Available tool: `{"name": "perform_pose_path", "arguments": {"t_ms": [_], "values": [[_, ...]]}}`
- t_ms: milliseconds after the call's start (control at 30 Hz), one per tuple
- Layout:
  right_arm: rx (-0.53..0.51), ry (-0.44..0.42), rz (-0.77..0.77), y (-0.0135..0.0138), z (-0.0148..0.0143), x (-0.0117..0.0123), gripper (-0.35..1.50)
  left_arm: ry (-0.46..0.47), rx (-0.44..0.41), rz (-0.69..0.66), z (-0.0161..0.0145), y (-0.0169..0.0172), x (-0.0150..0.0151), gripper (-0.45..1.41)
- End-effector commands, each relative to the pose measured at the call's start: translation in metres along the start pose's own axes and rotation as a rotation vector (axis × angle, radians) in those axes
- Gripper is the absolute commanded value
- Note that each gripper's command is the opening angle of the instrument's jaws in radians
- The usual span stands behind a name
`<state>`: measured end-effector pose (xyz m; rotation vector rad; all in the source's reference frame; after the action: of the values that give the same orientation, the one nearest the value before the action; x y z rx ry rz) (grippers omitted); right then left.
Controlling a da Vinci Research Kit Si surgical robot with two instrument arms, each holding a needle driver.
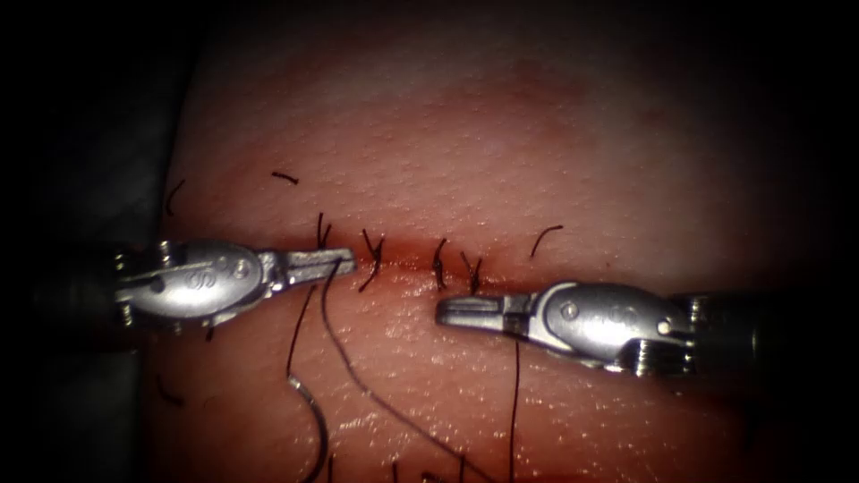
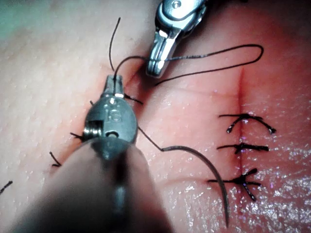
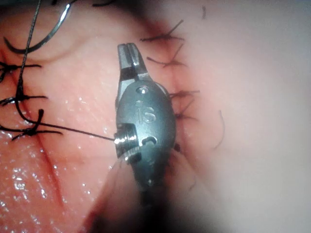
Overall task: Wound Closure
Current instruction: Wrap the suture counter-clockwise around the right needle driver two times.
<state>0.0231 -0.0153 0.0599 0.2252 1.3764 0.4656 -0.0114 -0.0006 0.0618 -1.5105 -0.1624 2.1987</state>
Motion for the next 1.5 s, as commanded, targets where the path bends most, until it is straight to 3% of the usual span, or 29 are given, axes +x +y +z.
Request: {"name": "perform_pose_path", "arguments": {"t_ms": [33,267,633,800,900,967,1133,1167,1233,1267,1300,1367,1500], "values": [[0.014,0.014,-0.008,-0.0007,0.0023,-0.0008,-0.35,0.001,0.004,-0.002,0.0013,-0.0002,-0.0003,-0.45],[0.042,0.090,-0.012,-0.0016,0.0052,0.0006,-0.35,-0.013,-0.010,-0.003,0.0051,-0.0019,-0.0016,-0.45],[0.009,0.224,0.018,-0.0009,0.0045,0.0042,-0.35,-0.057,-0.040,0.021,0.0064,-0.0029,-0.0047,-0.45],[-0.013,0.251,0.018,-0.0011,0.0056,0.0042,-0.35,-0.071,-0.036,0.026,0.0075,-0.0023,-0.0051,-0.45],[-0.016,0.330,0.019,-0.0010,0.0062,0.0040,-0.35,-0.083,-0.032,0.029,0.0084,-0.0019,-0.0051,-0.45],[-0.047,0.373,0.031,-0.0006,0.0060,0.0041,-0.35,-0.087,-0.033,0.032,0.0086,-0.0016,-0.0053,-0.45],[-0.172,0.358,0.005,0.0008,0.0042,0.0047,-0.35,-0.094,-0.045,0.048,0.0081,-0.0006,-0.0065,-0.45],[-0.220,0.344,-0.011,0.0012,0.0037,0.0049,-0.15,-0.094,-0.045,0.046,0.0080,-0.0004,-0.0066,-0.45],[-0.270,0.327,-0.011,0.0017,0.0032,0.0050,0.44,-0.096,-0.047,0.053,0.0079,0.0003,-0.0070,-0.45],[-0.310,0.307,-0.022,0.0021,0.0030,0.0051,0.84,-0.099,-0.047,0.057,0.0079,0.0007,-0.0072,-0.45],[-0.341,0.293,-0.017,0.0025,0.0029,0.0052,1.10,-0.103,-0.050,0.060,0.0080,0.0010,-0.0073,-0.45],[-0.384,0.277,-0.020,0.0030,0.0028,0.0052,1.23,-0.113,-0.052,0.067,0.0084,0.0019,-0.0075,-0.45],[-0.450,0.219,-0.083,0.0039,0.0021,0.0049,1.25,-0.127,-0.056,0.079,0.0087,0.0037,-0.0076,-0.45]]}}
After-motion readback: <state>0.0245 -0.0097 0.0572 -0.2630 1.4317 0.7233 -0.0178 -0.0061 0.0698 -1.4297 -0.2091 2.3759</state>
